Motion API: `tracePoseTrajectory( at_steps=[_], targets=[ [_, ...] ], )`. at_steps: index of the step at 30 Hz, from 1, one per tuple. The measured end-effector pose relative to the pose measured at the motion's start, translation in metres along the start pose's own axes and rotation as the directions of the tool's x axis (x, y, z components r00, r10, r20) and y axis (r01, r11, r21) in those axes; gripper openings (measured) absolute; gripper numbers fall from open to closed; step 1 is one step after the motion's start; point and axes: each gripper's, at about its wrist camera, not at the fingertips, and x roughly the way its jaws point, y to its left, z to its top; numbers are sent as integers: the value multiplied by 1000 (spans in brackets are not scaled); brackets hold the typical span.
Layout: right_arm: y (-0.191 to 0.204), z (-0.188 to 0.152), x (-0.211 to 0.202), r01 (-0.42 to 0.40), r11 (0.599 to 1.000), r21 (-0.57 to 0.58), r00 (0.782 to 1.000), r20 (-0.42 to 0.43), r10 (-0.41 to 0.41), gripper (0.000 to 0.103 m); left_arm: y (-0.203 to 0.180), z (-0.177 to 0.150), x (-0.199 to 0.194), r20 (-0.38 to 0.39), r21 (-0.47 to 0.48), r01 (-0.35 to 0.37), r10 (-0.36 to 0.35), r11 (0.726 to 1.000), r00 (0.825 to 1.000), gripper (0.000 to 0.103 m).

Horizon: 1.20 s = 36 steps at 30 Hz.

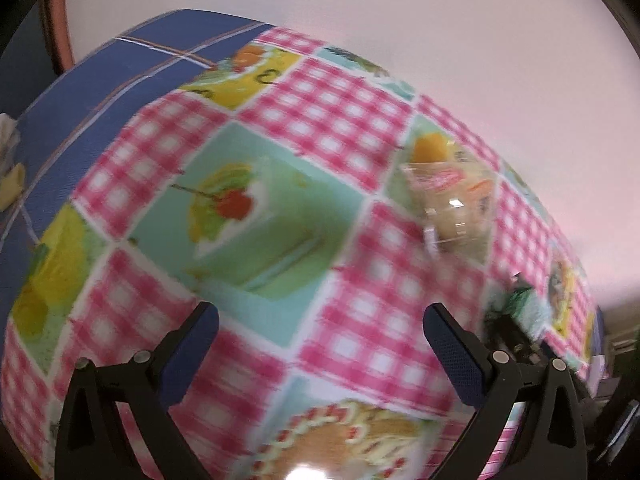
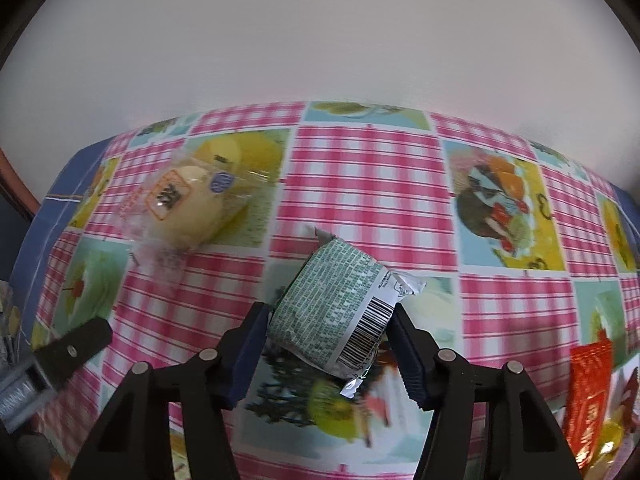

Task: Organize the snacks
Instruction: 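Grasp the cream bun in clear wrap with the left gripper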

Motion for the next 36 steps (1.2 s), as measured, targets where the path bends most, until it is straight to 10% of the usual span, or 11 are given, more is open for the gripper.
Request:
tracePoseTrajectory(
  at_steps=[11,18,26,36],
  targets=[
    [-20,0,-1,-10,1000,14,1000,-11,10,63,-54,41,14,-34,-19,183,-183,983,982,92],
    [-24,-1,1,-23,1000,16,1000,-4,23,63,-70,60,39,-46,-41,181,-182,983,982,84],
    [-27,-3,-4,-5,1000,25,1000,-3,5,62,-73,60,45,-63,-45,180,-182,983,981,46],
    [-27,-21,-34,-6,999,42,1000,-8,6,62,-53,23,7,-33,-117,231,-236,966,971,37]
  ],
)
